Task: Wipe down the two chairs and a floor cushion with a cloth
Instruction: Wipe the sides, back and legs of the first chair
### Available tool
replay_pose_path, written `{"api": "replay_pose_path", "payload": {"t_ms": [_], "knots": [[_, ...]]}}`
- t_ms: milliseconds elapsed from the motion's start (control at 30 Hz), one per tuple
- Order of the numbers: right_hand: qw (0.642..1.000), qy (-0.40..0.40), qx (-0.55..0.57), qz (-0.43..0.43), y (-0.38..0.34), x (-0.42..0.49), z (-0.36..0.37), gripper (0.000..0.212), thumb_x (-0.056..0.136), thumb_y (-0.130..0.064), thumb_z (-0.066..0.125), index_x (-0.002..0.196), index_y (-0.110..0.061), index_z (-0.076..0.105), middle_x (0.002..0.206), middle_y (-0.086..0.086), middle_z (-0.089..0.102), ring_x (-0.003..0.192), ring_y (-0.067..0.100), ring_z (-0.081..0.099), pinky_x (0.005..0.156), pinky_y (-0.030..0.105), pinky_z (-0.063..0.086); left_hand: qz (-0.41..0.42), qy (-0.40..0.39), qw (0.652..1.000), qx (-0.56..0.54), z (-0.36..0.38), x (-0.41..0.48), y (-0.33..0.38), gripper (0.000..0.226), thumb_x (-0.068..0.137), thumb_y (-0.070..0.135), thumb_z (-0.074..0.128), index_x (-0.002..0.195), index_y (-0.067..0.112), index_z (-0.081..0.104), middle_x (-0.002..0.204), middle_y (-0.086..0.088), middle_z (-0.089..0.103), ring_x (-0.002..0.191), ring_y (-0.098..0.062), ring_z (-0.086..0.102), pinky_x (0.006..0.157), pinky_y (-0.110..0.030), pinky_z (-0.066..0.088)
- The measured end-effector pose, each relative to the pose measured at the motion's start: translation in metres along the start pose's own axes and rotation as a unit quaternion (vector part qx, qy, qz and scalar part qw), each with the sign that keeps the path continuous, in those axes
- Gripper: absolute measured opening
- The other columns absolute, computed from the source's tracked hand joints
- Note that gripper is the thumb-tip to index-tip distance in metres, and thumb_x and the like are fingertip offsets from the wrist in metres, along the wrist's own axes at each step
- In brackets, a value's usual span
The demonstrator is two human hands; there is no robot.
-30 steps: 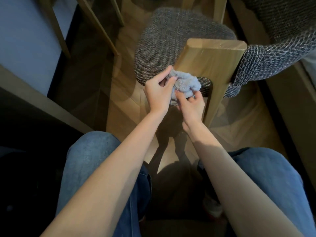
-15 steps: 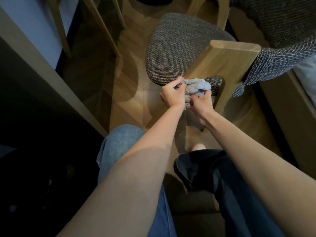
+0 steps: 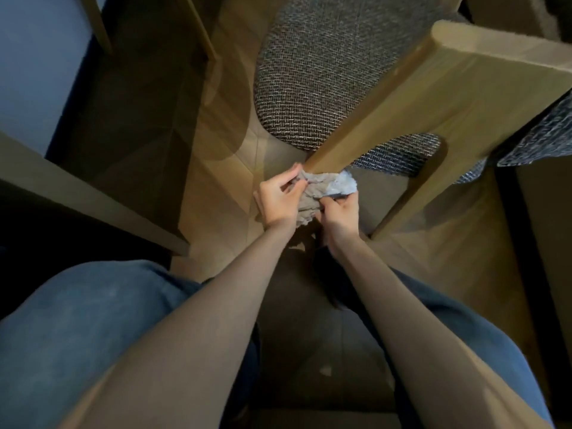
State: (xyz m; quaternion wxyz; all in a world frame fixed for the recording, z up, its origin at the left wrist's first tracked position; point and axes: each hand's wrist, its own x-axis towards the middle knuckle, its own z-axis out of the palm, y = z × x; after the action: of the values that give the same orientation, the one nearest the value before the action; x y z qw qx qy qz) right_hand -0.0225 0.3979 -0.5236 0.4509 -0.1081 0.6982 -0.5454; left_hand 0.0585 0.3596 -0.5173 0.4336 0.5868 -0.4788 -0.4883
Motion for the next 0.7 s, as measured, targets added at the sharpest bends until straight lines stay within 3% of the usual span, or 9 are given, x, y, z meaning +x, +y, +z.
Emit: {"api": "replay_pose_path", "payload": {"t_ms": [133,333,433,567,700], "knots": [[0.997,-0.056,-0.024,0.052,0.026,0.026,0.004,0.053,0.091,0.006,0.047,0.139,-0.011,0.034,0.129,0.015,0.057,0.116,0.029,0.058,0.1,0.05,0.048,-0.025,-0.02,0.999,0.026,-0.003,0.013,-0.034,0.034,0.082,-0.007,0.066,0.116,-0.006,0.063,0.117,-0.015,0.066,0.105,-0.015,0.062,0.091,-0.011,0.045],[0.99,-0.108,-0.046,0.074,0.062,0.049,0.018,0.042,0.093,0.012,0.035,0.133,0.003,0.044,0.126,0.023,0.058,0.113,0.033,0.059,0.097,0.046,0.05,-0.069,-0.05,0.995,0.051,-0.01,0.034,-0.083,0.034,0.084,-0.009,0.062,0.119,-0.009,0.06,0.122,-0.019,0.062,0.113,-0.023,0.06,0.102,-0.023,0.044],[0.988,-0.123,-0.045,0.082,0.079,0.056,0.025,0.037,0.099,0.004,0.04,0.136,0.002,0.041,0.124,0.019,0.058,0.111,0.027,0.058,0.093,0.041,0.049,-0.058,-0.049,0.992,0.101,-0.012,0.042,-0.106,0.031,0.085,-0.008,0.062,0.117,-0.01,0.061,0.121,-0.021,0.062,0.114,-0.027,0.061,0.105,-0.034,0.044],[0.985,-0.116,-0.11,0.058,0.099,0.067,0.03,0.037,0.099,-0.001,0.044,0.136,0.001,0.041,0.131,0.021,0.055,0.121,0.032,0.054,0.104,0.044,0.044,-0.034,-0.081,0.976,0.198,-0.015,0.052,-0.128,0.032,0.086,0.0,0.064,0.118,-0.001,0.064,0.123,-0.012,0.064,0.117,-0.021,0.059,0.107,-0.034,0.04],[0.972,-0.129,-0.192,0.042,0.108,0.078,0.033,0.039,0.096,-0.002,0.051,0.134,0.001,0.045,0.132,0.02,0.056,0.122,0.03,0.053,0.106,0.047,0.041,-0.074,-0.095,0.97,0.211,-0.017,0.062,-0.141,0.035,0.088,0.004,0.064,0.123,0.0,0.061,0.125,-0.012,0.063,0.119,-0.022,0.058,0.106,-0.033,0.042]]}}
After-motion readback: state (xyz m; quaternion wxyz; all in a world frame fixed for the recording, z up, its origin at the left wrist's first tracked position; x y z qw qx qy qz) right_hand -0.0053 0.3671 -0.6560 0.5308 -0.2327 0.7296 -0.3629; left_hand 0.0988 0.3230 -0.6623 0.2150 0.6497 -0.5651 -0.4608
